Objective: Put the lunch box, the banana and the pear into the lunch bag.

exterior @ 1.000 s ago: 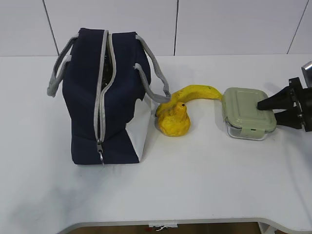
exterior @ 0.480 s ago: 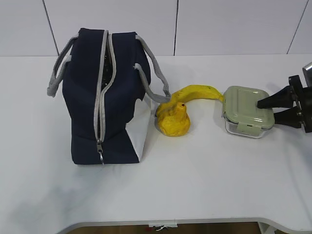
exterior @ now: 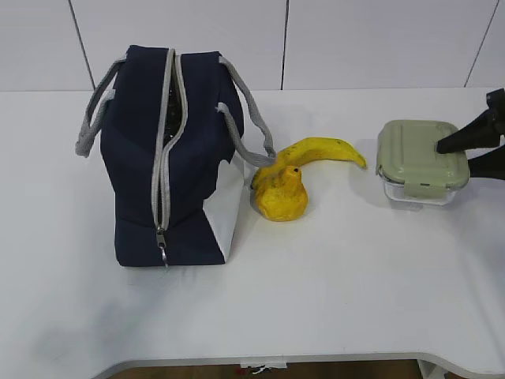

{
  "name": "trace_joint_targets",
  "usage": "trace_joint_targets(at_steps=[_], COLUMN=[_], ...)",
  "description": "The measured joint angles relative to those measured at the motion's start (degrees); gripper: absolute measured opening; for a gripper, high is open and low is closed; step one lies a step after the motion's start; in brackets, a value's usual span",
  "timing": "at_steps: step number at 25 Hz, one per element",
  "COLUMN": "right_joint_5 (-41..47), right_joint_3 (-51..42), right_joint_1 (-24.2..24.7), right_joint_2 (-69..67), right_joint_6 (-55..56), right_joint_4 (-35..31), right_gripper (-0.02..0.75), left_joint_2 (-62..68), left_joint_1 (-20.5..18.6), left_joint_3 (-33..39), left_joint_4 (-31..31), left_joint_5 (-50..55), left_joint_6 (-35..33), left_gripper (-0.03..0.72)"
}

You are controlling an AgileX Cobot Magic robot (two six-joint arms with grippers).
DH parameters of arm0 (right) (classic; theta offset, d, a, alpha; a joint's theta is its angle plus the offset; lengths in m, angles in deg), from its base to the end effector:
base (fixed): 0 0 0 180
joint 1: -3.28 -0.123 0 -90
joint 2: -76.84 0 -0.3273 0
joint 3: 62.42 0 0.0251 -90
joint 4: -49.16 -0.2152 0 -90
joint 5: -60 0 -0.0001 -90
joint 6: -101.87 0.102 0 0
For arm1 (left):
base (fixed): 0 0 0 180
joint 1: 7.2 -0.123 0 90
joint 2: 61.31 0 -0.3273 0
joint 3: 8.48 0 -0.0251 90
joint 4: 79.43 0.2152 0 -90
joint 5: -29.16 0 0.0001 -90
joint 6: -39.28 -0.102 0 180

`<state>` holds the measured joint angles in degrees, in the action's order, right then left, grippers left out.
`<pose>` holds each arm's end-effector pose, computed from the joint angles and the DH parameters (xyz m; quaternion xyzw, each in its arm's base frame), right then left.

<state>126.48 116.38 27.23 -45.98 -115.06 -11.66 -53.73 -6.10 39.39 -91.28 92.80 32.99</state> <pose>0.3786 -0.0788 0.2379 0.1450 0.8808 0.4225 0.1568 -0.0738 -0.0174 0.2608 0.0626 0.8552 -0.0800 0.5083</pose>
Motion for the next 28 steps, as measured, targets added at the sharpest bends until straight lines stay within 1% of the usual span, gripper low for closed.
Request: trace_joint_targets(at_steps=[3,5,9,14,16,18,20,21,23,26,28], right_joint_5=[0.0,0.23,0.61,1.03,1.03,1.03,1.12,1.12,1.32,1.32,1.32], right_joint_3=[0.0,0.0,-0.1,-0.21,-0.29,-0.34,-0.34,-0.34,-0.34,-0.43,-0.43], right_joint_1=[-0.79,-1.63,-3.36,-4.58,-5.22,-5.96,-7.22,-7.84,-9.32,-11.42,-12.45], right_joint_2=[3.53,5.63,9.29,12.27,13.36,14.4,15.1,15.47,15.72,15.72,15.72], right_joint_6=[1.13,2.33,4.26,5.81,6.74,7.07,7.26,7.35,7.35,7.39,7.49], right_joint_4=[0.08,0.13,-0.01,-0.29,-0.53,-1.66,-3.76,-4.89,-6.86,-7.54,-8.43], right_gripper=[0.388,0.388,0.388,0.388,0.388,0.388,0.388,0.388,0.388,0.387,0.387], left_joint_2=[2.66,5.87,14.62,27.35,33.6,39.72,45.03,47.86,53.17,61.69,66.28], left_joint_1=[0.0,0.0,0.0,0.0,0.0,0.0,0.0,0.0,0.0,0.0,0.0], left_joint_3=[-1.51,-3.02,-8.42,-14.46,-15.91,-17.47,-19.02,-20.1,-23.01,-28.0,-32.59], left_joint_4=[-3.82,-4.93,-7.73,-16.63,-20.55,-22.61,-23.83,-23.99,-24.24,-24.41,-24.52], left_joint_5=[0.0,0.0,0.1,-1.11,-2.35,-2.94,-3.81,-4.07,-4.16,-4.18,-4.04], left_joint_6=[0.53,0.62,1.59,1.86,1.95,1.56,-0.06,-0.59,-1.74,-3.79,-4.92], left_gripper=[0.239,0.239,0.239,0.244,0.276,0.33,0.375,0.386,0.398,0.404,0.408])
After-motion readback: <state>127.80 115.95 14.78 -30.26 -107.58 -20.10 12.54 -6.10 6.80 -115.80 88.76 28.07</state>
